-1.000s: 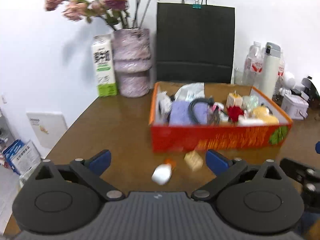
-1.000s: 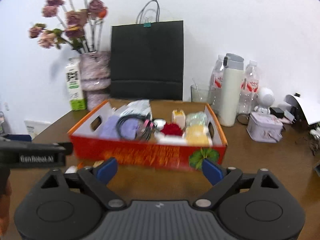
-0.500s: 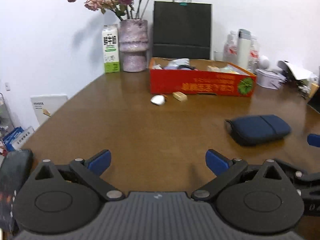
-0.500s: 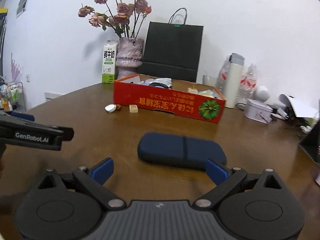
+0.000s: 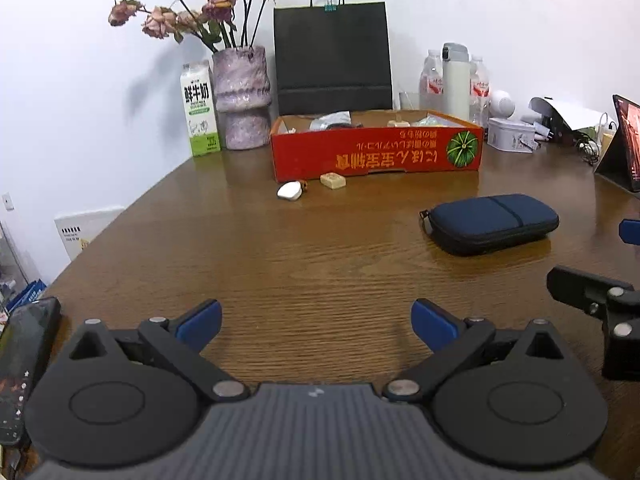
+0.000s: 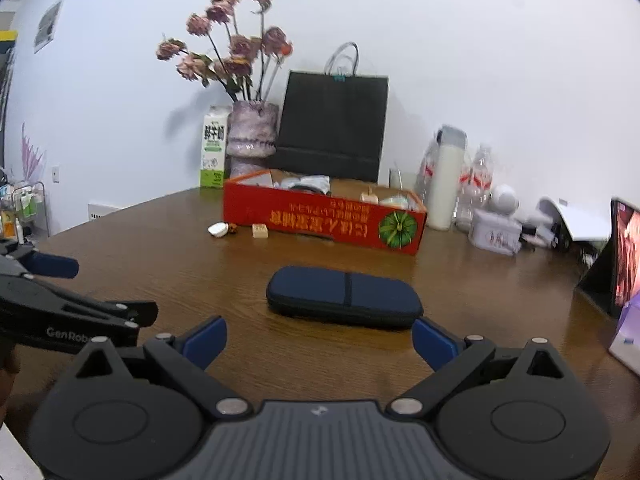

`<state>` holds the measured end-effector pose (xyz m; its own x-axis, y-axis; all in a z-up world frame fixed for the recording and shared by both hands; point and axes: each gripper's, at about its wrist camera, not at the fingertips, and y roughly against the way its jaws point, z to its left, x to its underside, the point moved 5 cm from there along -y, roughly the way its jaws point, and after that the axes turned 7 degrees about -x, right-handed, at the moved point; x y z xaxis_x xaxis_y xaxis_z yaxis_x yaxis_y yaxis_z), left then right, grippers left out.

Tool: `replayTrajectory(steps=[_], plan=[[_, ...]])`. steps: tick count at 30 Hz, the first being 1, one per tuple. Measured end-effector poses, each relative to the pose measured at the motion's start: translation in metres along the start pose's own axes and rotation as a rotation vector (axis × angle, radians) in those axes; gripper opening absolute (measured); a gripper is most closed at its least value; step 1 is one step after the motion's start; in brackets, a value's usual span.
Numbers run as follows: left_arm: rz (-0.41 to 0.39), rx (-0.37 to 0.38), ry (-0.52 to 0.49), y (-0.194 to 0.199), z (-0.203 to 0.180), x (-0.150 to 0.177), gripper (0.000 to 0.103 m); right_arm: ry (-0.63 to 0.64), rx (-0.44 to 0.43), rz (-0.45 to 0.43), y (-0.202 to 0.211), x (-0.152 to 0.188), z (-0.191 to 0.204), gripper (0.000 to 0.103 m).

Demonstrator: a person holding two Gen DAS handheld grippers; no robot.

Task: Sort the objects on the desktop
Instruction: 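Move both tools back out over the table, then grasp the beige block with the right gripper while the left grasps the small white object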

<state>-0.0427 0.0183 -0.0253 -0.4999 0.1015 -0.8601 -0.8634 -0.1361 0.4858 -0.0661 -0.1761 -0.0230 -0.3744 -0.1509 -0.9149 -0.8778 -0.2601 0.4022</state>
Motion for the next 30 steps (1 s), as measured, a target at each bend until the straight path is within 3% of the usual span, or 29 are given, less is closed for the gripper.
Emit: replayTrajectory(steps=[10,16,21,26,30], plan=[[0.020,0.009,-0.008,-0.005,0.001,-0.011,0.103,-0.015,0.013,0.017,-0.008,-0.006,-0.014,0.099],[0.065,0.009,-0.023,-0.022,0.001,-0.018,0.103,-0.022,0.024,0.029,-0.024,-0.015,-0.022,0.099],[0.058,0.018,-0.045,-0.036,-0.002,-0.032,0.103,0.008,0.022,0.024,-0.040,-0.027,-0.027,0.099],[0.058,0.049,0.000,-0.075,-0.008,-0.063,0.103,-0.030,0.016,0.002,-0.064,-0.044,-0.049,0.099],[0.050,0.044,0.034,-0.126,-0.003,-0.094,0.102,-0.076,-0.090,0.004,-0.094,-0.068,-0.055,0.097]])
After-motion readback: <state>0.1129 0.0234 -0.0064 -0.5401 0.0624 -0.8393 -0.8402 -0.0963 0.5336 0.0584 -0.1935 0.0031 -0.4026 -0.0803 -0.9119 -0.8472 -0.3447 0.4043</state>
